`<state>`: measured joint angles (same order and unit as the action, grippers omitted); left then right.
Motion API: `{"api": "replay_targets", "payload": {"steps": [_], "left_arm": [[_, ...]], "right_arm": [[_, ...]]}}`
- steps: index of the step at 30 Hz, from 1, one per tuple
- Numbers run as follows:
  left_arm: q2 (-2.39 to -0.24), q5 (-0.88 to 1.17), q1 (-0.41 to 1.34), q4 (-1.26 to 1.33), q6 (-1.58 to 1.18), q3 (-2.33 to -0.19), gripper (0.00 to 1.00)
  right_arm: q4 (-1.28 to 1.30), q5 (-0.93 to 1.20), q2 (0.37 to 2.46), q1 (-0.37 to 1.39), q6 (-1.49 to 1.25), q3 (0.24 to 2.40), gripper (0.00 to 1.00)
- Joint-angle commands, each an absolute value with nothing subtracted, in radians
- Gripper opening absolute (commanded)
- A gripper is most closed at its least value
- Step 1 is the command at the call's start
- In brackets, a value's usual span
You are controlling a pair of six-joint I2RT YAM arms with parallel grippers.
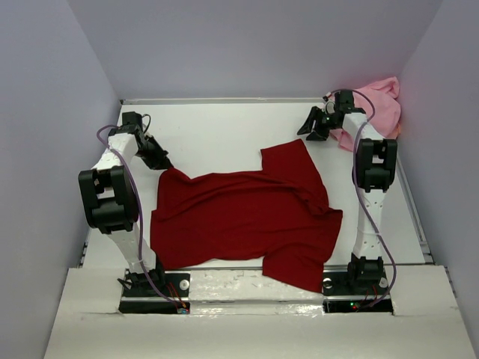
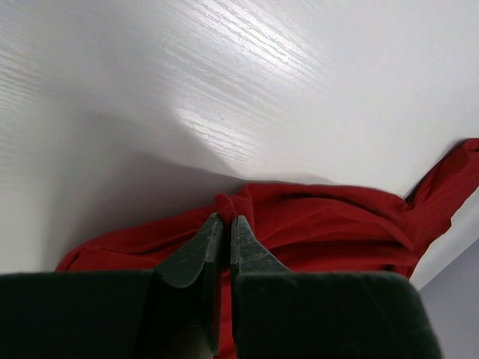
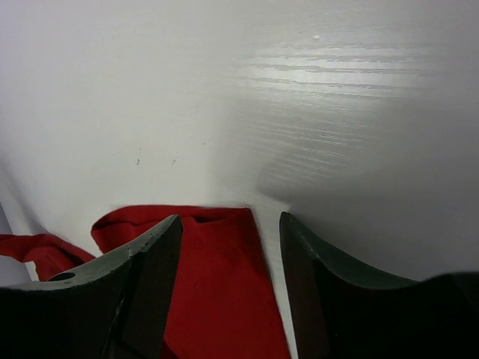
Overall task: Fold and stack the t-shirts
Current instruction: Grap the side of the flattened tshirt furthest away from the robot with both arms
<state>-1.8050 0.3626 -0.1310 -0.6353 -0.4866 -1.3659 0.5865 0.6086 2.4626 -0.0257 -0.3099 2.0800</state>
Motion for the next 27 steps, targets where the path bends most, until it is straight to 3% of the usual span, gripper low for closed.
{"api": "replay_targets", "payload": {"steps": [1,27], "left_arm": [[-1.804,0.379,-0.127,-0.655,-0.471,-1.408,0.0],[-1.821,0.377,-0.133,-0.65,-0.465,-1.42,0.0]], "right_arm": [[0.62,0.575,2.476,-0.002,-0.27,2.097,0.6],[0.742,0.407,2.439,0.018,-0.216,2.026,0.49]]}}
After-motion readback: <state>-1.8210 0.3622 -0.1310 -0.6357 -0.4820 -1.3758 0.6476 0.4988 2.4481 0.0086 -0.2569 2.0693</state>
